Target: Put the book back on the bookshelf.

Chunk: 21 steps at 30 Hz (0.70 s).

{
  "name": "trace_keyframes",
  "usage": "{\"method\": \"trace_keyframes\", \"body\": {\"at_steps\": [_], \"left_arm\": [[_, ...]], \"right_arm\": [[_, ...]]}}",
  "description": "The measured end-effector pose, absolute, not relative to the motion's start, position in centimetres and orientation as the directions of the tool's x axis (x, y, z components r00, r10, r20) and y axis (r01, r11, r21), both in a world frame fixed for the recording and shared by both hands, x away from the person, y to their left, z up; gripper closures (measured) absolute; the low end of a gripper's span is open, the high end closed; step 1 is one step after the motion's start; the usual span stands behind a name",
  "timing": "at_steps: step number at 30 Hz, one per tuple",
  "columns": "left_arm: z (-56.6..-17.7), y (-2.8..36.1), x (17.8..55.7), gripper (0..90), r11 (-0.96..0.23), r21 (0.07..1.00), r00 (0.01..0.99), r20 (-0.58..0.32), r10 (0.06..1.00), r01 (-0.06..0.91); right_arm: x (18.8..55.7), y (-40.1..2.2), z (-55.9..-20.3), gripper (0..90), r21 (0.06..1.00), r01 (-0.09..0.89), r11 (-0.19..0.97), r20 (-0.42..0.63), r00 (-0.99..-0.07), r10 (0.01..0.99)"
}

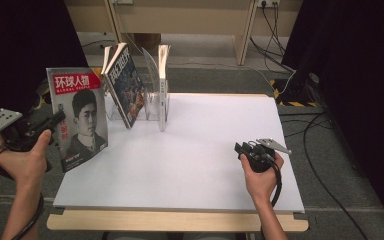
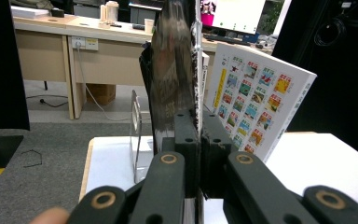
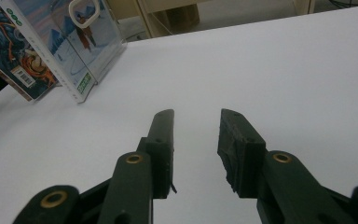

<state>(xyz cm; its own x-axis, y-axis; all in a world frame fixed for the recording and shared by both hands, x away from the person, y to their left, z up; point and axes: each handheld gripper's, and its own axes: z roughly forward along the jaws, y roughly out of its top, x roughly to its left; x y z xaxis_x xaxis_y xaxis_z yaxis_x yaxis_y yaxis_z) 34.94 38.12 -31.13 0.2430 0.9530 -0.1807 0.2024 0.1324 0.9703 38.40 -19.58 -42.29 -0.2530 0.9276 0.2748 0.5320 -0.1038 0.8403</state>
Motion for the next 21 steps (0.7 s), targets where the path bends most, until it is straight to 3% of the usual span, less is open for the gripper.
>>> {"method": "trace_keyframes", "body": {"at_steps": [21], "left_arm": [[-30.8,38.4,37.8,86.9,0.148,0.969,0.238,-0.194,0.952,0.199]], "right_arm": [[38.3,-19.9,-42.7,65.5,0.837,0.536,-0.112,0.28,-0.242,0.929]]}}
